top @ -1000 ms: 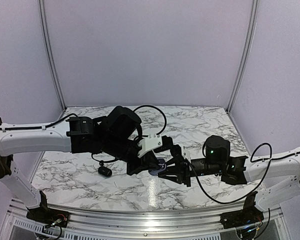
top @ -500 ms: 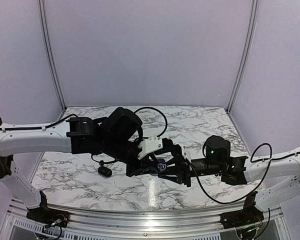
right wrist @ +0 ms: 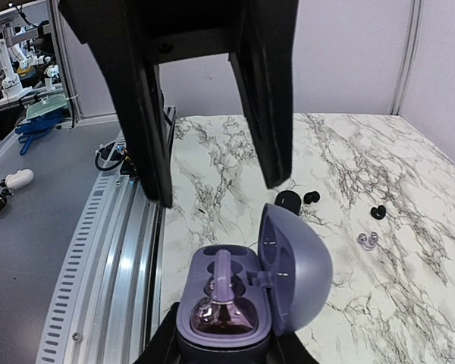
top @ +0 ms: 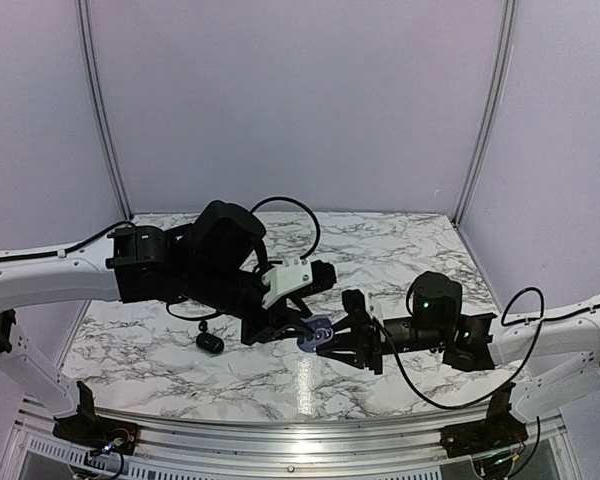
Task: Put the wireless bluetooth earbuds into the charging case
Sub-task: Place the right earbud in the right side groove of the charging case.
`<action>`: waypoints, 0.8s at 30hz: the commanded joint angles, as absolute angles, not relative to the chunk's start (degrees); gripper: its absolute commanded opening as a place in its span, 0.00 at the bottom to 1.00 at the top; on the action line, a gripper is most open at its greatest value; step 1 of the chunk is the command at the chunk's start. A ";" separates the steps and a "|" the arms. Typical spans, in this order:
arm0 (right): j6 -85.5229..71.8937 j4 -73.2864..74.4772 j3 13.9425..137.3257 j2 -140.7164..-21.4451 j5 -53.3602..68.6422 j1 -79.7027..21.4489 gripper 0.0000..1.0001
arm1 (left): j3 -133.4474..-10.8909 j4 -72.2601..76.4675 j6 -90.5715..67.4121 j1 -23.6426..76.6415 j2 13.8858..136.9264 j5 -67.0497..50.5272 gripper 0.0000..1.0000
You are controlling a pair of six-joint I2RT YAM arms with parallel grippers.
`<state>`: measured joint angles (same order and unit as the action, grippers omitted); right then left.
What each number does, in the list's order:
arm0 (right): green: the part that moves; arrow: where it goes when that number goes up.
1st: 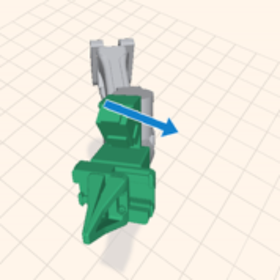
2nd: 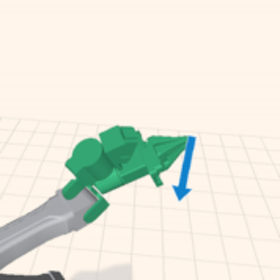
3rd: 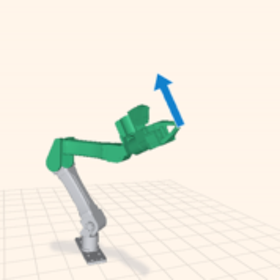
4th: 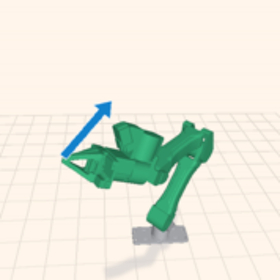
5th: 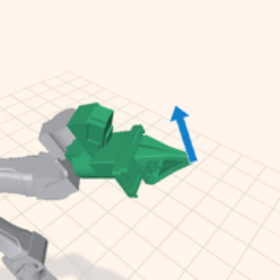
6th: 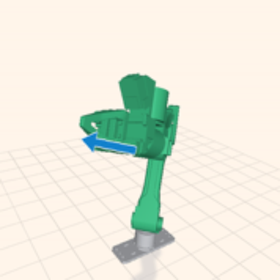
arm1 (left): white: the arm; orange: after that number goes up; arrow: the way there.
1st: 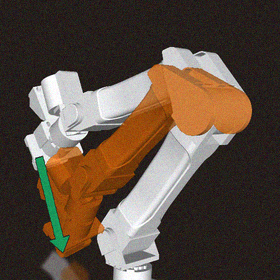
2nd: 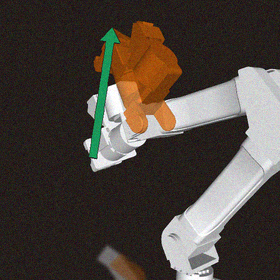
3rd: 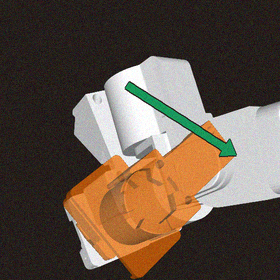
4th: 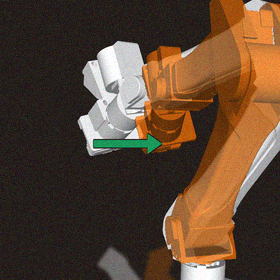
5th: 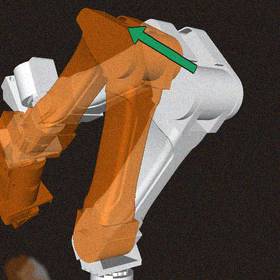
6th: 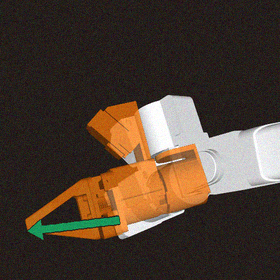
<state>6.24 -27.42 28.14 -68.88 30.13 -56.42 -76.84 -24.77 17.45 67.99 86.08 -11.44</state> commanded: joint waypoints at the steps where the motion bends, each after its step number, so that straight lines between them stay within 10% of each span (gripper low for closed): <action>1: 6.21 -29.27 28.71 -68.58 31.29 -57.13 0.00 | -76.89 -25.16 18.74 68.20 84.64 -10.51 0.32; 24: 5.63 -28.49 29.97 -70.36 31.18 -57.12 0.00 | -79.32 -24.84 21.43 69.30 88.78 -11.60 0.15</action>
<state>6.02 -27.38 28.14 -70.30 30.57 -56.53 -77.14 -24.73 20.45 68.84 87.15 -11.90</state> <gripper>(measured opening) 0.282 0.153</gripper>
